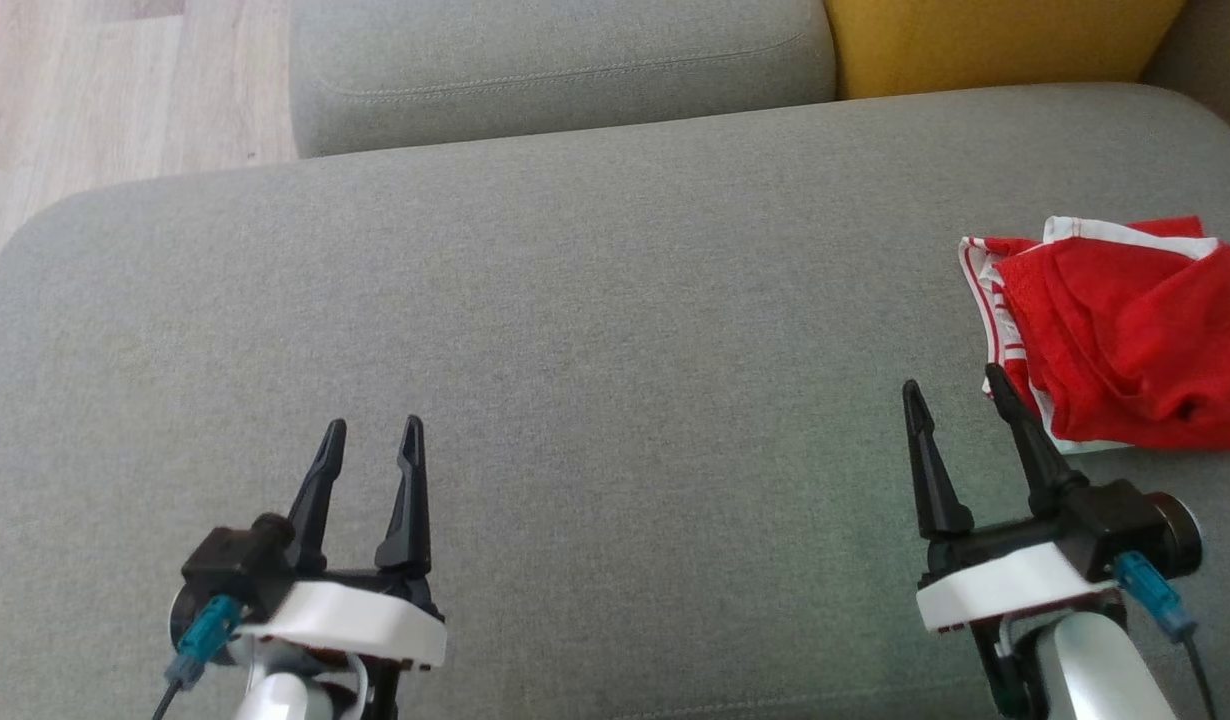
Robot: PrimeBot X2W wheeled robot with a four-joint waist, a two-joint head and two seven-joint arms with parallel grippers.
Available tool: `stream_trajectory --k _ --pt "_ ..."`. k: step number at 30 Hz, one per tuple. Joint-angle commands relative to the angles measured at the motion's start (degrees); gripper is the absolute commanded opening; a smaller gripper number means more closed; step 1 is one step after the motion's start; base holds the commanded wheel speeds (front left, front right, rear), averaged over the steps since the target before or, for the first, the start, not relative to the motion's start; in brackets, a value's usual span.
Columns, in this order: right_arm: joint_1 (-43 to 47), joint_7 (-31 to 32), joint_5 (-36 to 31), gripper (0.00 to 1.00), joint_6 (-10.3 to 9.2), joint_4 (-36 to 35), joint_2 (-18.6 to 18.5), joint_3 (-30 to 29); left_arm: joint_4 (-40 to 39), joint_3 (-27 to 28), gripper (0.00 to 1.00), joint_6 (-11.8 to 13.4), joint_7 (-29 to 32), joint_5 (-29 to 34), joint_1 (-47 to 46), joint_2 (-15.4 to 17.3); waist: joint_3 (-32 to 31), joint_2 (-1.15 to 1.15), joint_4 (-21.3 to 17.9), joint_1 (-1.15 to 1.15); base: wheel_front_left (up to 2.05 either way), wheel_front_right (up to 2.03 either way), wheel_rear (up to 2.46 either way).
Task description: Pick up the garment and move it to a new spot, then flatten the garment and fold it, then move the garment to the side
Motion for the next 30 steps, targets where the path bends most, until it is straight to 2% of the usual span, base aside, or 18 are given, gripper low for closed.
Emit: stream_trajectory --k 1,13,14,15,17,30 --pt "-1.16 -0.62 0.17 1.00 -0.05 -1.72 -0.01 1.28 -1.67 2.25 1.00 -0.39 -0.70 0.64 -1.25 0.16 0.03 0.00 0.03 0.00 0.00 0.00 0.00" --pt "-1.39 -0.62 0.48 1.00 -0.05 -0.79 -0.01 2.25 -1.63 3.58 1.00 -0.17 -0.70 -0.09 -1.03 0.16 -0.13 0.00 0.07 0.00 0.00 0.00 0.00" --pt "-1.43 -0.62 0.50 0.00 -0.05 -0.74 -0.01 2.30 -1.76 3.68 0.00 -0.22 -0.70 -0.26 -1.00 0.16 -0.12 0.00 0.04 0.00 0.00 0.00 0.00" --pt "0.03 0.01 0.04 0.00 0.00 1.10 0.03 0.76 0.50 1.57 0.00 -0.38 0.02 -0.14 0.82 -0.02 -0.12 0.00 0.06 0.00 0.00 0.00 0.00" --pt "0.49 0.10 0.14 0.00 0.00 3.11 0.07 0.78 2.75 1.38 0.00 -0.38 0.14 -0.24 1.35 -0.07 -0.12 0.00 0.07 0.00 0.00 0.00 0.00" --pt "0.30 1.58 9.80 0.00 -0.01 3.33 -0.50 0.32 3.57 2.50 0.00 -1.11 1.73 -8.25 0.69 0.37 -0.21 0.00 0.42 0.00 0.00 0.00 0.00"
